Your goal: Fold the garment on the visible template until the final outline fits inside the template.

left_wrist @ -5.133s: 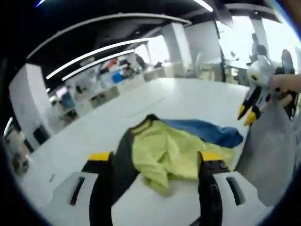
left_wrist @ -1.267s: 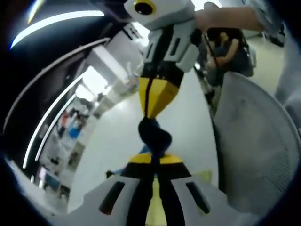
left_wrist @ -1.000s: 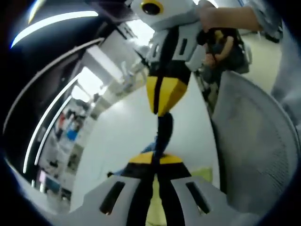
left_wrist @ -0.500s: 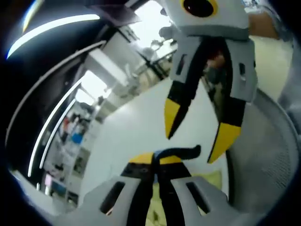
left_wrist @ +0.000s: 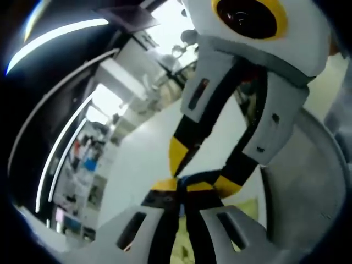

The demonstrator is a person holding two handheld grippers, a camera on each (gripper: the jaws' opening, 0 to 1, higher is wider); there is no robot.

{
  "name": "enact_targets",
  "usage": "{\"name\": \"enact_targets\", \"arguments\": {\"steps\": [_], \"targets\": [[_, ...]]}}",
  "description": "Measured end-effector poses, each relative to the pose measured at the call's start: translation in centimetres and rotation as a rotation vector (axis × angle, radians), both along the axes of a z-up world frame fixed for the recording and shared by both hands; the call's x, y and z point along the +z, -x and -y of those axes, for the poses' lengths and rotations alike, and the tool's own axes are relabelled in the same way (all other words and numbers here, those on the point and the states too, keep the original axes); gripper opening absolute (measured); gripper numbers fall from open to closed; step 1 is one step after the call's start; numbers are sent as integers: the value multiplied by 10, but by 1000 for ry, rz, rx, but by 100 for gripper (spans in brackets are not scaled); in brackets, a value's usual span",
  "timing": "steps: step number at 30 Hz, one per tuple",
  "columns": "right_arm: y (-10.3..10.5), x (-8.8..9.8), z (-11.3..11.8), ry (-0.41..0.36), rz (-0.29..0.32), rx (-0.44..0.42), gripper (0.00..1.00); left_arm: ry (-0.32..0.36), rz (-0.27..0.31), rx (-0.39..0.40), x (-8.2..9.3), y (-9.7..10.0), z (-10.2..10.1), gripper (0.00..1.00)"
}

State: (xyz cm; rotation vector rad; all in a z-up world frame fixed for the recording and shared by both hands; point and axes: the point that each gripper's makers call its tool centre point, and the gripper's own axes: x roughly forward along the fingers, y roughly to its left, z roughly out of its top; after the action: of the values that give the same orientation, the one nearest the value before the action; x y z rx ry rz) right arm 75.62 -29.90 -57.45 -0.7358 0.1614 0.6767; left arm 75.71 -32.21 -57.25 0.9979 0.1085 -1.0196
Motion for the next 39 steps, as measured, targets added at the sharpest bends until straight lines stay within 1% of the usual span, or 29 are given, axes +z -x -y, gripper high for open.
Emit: {"name": "enact_targets", "arguments": {"steps": [2, 5, 8, 9, 12, 14, 15, 17, 20, 22, 24, 25, 26, 27, 29, 31, 32, 34, 36, 39], "targets": [[1, -3, 2, 37, 3, 3, 17, -9, 17, 4, 1, -1, -2, 0], [2, -2, 4, 44, 18, 1, 11, -17, 24, 5, 1, 0, -4, 0], [2, 3, 7, 64, 39, -8, 4, -21, 26, 4, 1, 1, -5, 0], [3, 3, 8, 78, 39, -11, 3, -26, 38, 4, 0, 0, -5, 0], [3, 5, 9, 93, 48, -7, 2, -40, 32, -1, -4, 1, -4, 0], [2, 5, 11, 116, 49, -5, 2, -48, 30, -12, -6, 3, -3, 0], [1, 7, 13, 92, 31, -3, 2, -49, 30, -13, -7, 3, -3, 0], [-1, 9, 13, 61, 17, 0, 2, -34, 38, -26, -6, 3, -2, 0], [-2, 12, 13, 43, 11, 7, 1, 2, 22, -10, -4, 1, -4, 0], [-4, 12, 14, 36, 5, 10, 1, 35, -5, 9, -3, 1, -6, 0], [-8, 11, 16, 39, 3, 9, 1, 73, -53, 33, -5, 1, -9, 0], [-9, 11, 16, 40, 2, 8, 1, 108, -70, 38, -4, 2, -10, 0], [-11, 11, 19, 33, -6, 8, 1, 128, -88, 40, -3, 3, -11, 1], [-13, 12, 20, 23, -10, 9, 1, 173, -120, 61, -2, 4, -13, 2], [-16, 12, 23, -1, -26, 6, 1, 235, -151, 80, 2, 3, -17, 5], [-21, 10, 27, -3, -28, 1, 1, 311, -211, 125, 6, 2, -25, 9], [-23, 9, 29, -3, -28, -3, 1, 352, -232, 146, 8, 1, -30, 11], [-28, 8, 35, -14, -25, -15, 1, 372, -267, 172, 7, 2, -38, 13], [-31, 6, 41, -47, -44, -25, 2, 373, -273, 176, 7, 2, -44, 17], [-34, 4, 48, -73, -67, -32, 2, 410, -284, 217, 8, -2, -53, 22]]}}
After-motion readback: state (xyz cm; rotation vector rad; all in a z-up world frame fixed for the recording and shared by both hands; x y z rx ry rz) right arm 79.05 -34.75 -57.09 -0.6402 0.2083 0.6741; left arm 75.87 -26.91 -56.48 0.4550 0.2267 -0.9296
